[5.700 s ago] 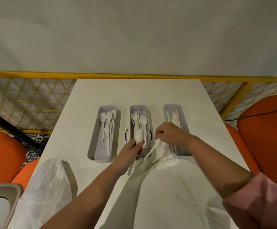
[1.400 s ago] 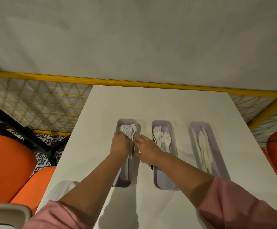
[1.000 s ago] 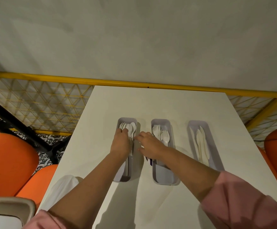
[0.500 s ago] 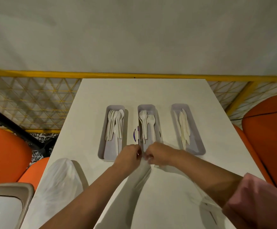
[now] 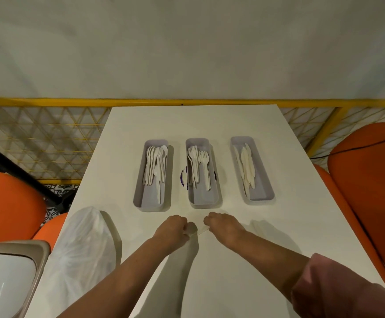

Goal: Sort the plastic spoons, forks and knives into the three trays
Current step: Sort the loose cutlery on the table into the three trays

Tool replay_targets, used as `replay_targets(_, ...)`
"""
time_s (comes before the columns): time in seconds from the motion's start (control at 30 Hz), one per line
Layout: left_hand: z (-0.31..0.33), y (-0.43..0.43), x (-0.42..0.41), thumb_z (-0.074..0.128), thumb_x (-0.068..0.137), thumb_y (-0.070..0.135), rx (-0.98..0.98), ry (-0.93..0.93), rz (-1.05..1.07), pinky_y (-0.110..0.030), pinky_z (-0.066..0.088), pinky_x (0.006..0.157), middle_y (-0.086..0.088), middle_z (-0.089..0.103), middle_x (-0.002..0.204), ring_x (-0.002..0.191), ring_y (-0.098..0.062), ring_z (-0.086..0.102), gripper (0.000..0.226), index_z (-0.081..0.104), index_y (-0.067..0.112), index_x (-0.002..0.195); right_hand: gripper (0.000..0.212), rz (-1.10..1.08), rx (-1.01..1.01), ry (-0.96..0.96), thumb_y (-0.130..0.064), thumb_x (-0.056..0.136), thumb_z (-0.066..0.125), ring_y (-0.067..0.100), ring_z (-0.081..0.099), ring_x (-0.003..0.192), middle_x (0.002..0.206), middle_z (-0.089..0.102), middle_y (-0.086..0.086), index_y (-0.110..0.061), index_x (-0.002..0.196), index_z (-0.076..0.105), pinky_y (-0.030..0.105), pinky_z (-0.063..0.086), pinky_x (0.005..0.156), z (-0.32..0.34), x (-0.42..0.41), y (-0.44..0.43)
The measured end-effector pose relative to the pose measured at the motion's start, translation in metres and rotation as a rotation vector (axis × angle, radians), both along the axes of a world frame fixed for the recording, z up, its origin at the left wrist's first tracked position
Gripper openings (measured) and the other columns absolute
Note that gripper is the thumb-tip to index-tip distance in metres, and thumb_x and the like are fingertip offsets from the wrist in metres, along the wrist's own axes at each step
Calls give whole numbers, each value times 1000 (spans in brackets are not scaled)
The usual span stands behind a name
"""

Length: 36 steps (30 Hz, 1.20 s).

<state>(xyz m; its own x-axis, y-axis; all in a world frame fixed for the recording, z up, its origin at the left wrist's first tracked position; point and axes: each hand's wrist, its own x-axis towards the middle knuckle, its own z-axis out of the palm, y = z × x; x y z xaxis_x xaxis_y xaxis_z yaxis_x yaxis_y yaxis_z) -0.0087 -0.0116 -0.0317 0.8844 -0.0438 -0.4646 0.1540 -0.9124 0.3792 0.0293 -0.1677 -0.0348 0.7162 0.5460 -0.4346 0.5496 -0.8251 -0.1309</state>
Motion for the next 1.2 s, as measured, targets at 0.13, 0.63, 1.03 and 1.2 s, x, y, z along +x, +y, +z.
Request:
replay_targets(0.13,-3,1,-3,61,85,21,21,-43,-7,-28,45,81,-7,55,103,98,-24,57,28,60,9,109,26,-25,-20,13,-6,95,46,31,57,107,124,50,13,-5,120,51,36,43,88,4,-3,-4)
replay_targets(0.63,10,-39,-2,60,86,43,-660,-321,601,-22,44,71,-2,57,106,87,-15,56,40,54,13,112,17,-613,789,209,-11,94,49,13,45,62,69,49,-2,-15,79,42,18,37,60,19,-31,-15)
replay_targets(1.03,20,-78,-2,37,100,24,-943,-151,490,-32,46,76,-6,62,87,79,-19,56,32,60,6,87,14,-576,735,216,-2,89,55,1,52,63,81,57,0,0,96,66,8,39,60,31,-25,-82)
replay_targets(1.2,22,-88,-2,35,101,24,-949,-123,455,-31,47,75,-6,60,83,76,-20,56,35,59,3,88,13,-589,496,163,-2,83,64,12,51,77,81,53,-5,0,95,69,5,36,63,27,-16,-145)
